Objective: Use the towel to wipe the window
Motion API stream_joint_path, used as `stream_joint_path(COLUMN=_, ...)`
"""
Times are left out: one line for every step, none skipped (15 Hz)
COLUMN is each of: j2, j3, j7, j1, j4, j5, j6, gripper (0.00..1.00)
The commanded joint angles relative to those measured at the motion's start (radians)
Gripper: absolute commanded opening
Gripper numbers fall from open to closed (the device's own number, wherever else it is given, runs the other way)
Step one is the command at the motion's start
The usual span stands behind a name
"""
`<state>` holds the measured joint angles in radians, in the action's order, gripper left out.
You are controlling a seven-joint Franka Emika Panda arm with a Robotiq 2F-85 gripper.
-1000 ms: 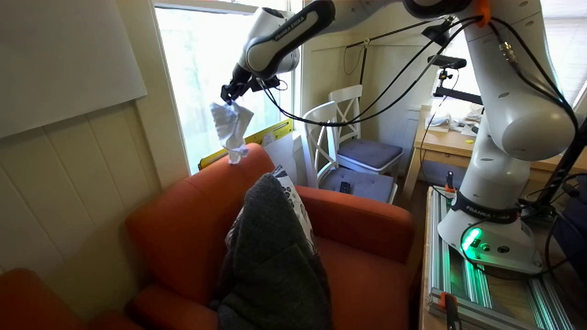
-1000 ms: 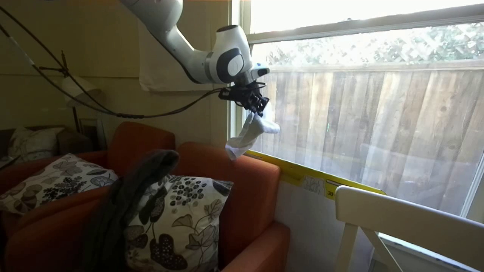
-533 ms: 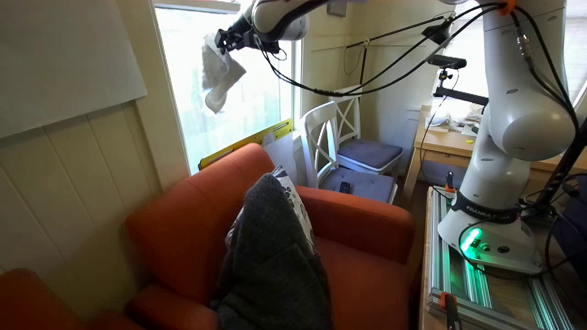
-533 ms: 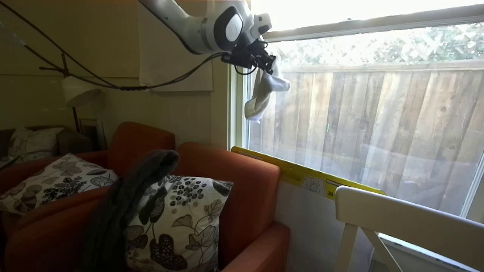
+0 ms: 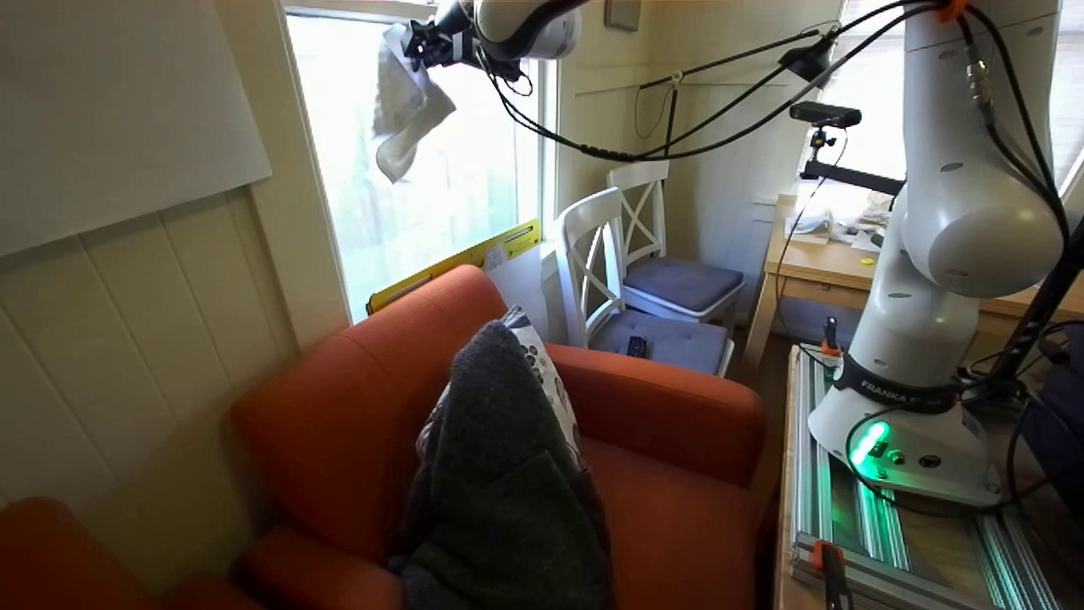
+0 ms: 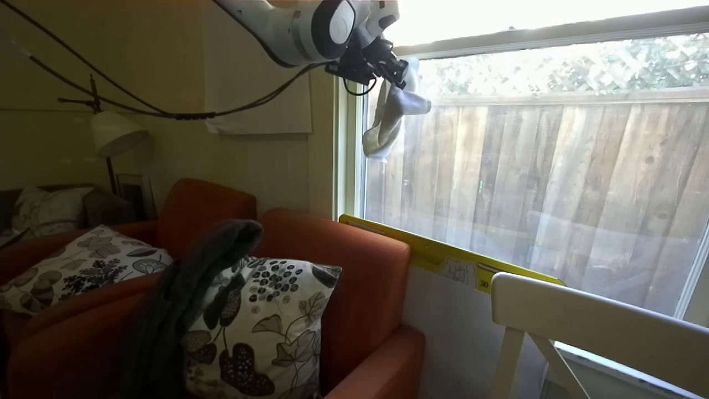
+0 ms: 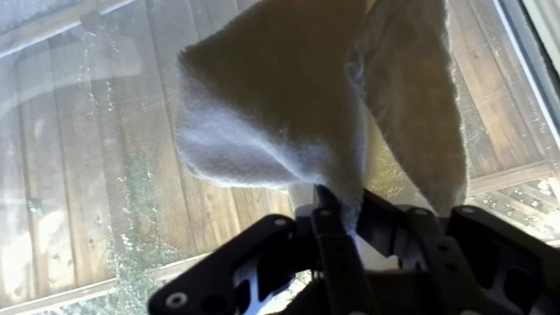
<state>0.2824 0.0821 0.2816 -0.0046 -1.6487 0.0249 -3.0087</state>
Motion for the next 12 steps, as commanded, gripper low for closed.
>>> stream_joint_path(j2=0.024, j3=0.018, j7=0.019, j1=0.012, j4=0.057, j5=-0.02, j6=-0.052, gripper=0.03)
stream_joint_path(j2=0.03, j3=0.031, j7=0.033, j1=0.017, j4=0.088, j5=-0.024, j6=-0.081, gripper=0.03)
stream_joint_path(j2=0.033, j3=0.045, j7=0.041, j1=0.021, j4=0.116, j5=-0.026, j6=-0.11, gripper=0.03)
stream_joint_path(j2=0.035, j3=0.058, j7=0.043, j1=0.023, j4=0.141, j5=-0.024, j6=-0.136, gripper=0.03)
stream_joint_path(j2=0.038, j3=0.074, j7=0.046, j1=0.029, j4=0.166, j5=-0.023, j6=-0.155, gripper=0.03)
stream_joint_path(j2=0.042, j3=0.084, j7=0.044, j1=0.032, j4=0.19, j5=-0.018, j6=-0.173, gripper=0.03)
stream_joint_path(j2=0.05, j3=0.099, j7=0.046, j1=0.037, j4=0.217, j5=-0.017, j6=-0.185, gripper=0.03)
stream_joint_path(j2=0.06, j3=0.114, j7=0.054, j1=0.044, j4=0.244, j5=-0.012, j6=-0.198, gripper=0.03)
stream_joint_path(j2=0.072, j3=0.128, j7=0.064, j1=0.05, j4=0.271, j5=-0.004, j6=-0.212, gripper=0.03)
stream_joint_path(j2=0.099, j3=0.138, j7=0.078, j1=0.058, j4=0.313, j5=0.004, j6=-0.218, gripper=0.03)
stream_joint_path(j2=0.12, j3=0.16, j7=0.093, j1=0.074, j4=0.344, j5=0.001, j6=-0.218, gripper=0.03)
stream_joint_path(j2=0.144, j3=0.163, j7=0.095, j1=0.082, j4=0.377, j5=-0.001, j6=-0.216, gripper=0.03)
